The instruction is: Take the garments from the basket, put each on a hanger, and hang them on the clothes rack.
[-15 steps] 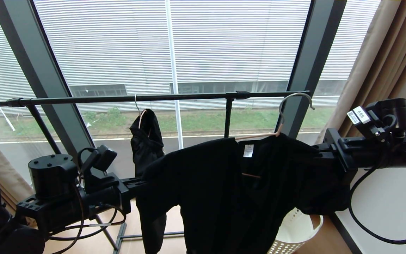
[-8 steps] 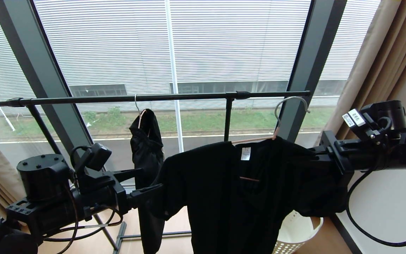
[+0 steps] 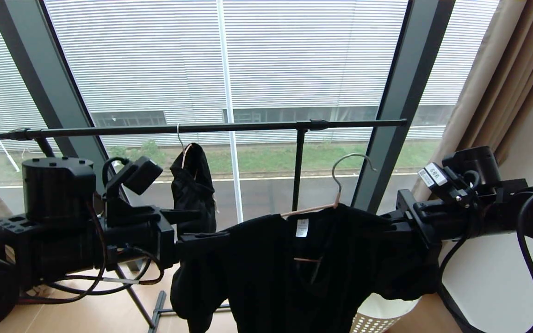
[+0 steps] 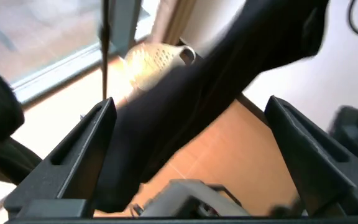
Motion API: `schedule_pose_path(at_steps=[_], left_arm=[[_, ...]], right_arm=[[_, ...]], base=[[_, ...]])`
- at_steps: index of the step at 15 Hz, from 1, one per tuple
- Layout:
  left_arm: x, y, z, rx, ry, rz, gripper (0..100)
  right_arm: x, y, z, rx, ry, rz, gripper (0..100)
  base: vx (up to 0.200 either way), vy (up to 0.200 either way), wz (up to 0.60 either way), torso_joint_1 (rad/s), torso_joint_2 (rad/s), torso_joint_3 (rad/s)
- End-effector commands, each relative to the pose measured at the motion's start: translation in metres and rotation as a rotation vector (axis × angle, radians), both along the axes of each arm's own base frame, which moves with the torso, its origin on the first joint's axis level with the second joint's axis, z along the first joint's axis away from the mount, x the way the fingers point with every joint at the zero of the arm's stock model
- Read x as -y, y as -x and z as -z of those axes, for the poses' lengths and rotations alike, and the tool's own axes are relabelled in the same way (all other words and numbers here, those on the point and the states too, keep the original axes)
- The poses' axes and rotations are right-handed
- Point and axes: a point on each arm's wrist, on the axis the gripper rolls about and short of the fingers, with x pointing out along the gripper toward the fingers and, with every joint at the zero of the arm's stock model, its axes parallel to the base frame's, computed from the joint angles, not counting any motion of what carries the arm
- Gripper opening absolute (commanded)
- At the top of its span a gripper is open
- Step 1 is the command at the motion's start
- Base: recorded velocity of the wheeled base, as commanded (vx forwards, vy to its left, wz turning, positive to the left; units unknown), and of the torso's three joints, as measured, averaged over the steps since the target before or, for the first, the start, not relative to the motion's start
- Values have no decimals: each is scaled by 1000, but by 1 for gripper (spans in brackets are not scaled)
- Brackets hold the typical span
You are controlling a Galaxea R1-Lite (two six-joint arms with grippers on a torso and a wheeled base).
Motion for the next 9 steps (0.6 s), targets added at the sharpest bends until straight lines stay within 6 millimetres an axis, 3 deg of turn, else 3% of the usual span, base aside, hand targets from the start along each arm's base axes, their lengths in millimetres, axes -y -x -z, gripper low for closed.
schedule_pose_path(at_steps=[1, 4, 9], left_arm=[[12, 1, -36, 125, -16, 54, 100], [36, -7, -26, 135, -138, 144, 100], [53, -18, 3, 207, -263, 275, 100]], right_arm=[[-7, 2, 5, -18, 8, -19, 0], [-12, 5, 7, -14, 16, -35, 0], [-12, 6, 7, -3, 18, -38, 0]], base=[[0, 0, 0, 0, 0, 0], [0, 0, 0, 0, 0, 0], [0, 0, 0, 0, 0, 0]])
